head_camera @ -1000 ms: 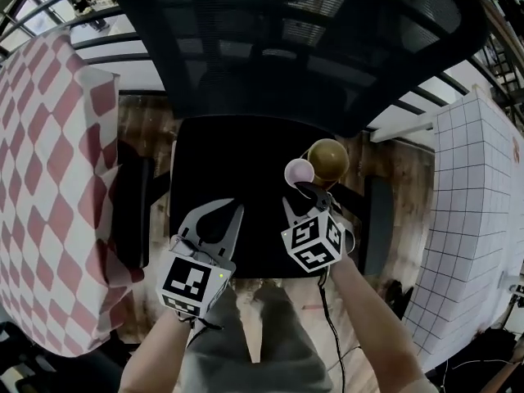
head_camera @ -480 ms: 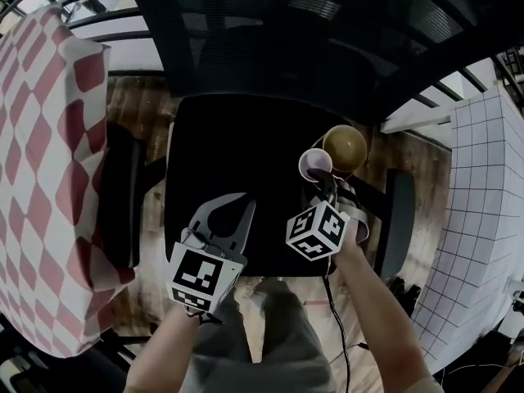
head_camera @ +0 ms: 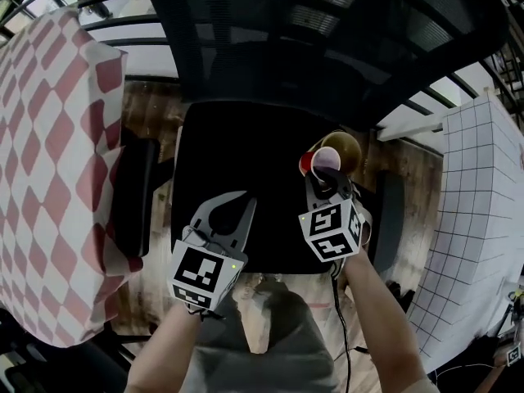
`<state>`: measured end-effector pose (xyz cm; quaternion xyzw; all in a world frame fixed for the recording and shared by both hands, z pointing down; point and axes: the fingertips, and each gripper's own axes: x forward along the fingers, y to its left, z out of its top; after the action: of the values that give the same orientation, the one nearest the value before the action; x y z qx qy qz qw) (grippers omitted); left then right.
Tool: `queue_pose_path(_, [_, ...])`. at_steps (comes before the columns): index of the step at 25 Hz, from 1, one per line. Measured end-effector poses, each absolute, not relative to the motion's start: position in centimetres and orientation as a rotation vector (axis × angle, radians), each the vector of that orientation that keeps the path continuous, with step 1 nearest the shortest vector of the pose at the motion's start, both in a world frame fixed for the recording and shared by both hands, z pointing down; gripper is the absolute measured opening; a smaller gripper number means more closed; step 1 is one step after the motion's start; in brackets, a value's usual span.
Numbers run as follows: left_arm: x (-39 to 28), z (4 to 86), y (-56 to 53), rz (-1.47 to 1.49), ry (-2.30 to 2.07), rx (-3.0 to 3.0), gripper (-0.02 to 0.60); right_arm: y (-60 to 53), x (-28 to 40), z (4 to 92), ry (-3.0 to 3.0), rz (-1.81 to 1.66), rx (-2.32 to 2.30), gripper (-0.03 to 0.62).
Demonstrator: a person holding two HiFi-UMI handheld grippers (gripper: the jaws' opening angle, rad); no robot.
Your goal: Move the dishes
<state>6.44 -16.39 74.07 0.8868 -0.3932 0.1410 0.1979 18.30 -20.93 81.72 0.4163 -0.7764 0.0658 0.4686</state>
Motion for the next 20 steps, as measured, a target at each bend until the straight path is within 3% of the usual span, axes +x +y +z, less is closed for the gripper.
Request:
queue_pose_path(4, [6.7,69.0,-16.3,0.344,-1.125,2.503,0.012,-20.9,17.6,75.4,-2.048,0.33,1.098,0.035])
queue_pose_path(20, [6.3,36.3,-14.7,0.058,-1.321,2.703,0.014,-19.0,14.9,35.9,-2.519,0.197,1.319,0.035])
